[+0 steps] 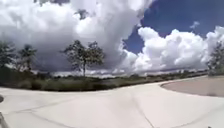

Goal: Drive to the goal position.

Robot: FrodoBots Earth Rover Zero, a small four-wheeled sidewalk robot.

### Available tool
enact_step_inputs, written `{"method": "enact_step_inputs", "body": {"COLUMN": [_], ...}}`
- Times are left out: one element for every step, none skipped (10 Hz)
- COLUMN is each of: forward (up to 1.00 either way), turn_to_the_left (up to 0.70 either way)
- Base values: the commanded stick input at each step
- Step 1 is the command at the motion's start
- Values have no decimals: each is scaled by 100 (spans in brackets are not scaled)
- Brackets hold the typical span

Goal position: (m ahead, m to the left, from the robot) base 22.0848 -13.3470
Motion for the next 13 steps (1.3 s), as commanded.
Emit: {"method": "enact_step_inputs", "body": {"forward": [85,85,85,85,85,85,85,85,85,85,85,85,85], "turn_to_the_left": [0,0,0,-9,-30,-30,-8,0,0,0,0,0,0]}}
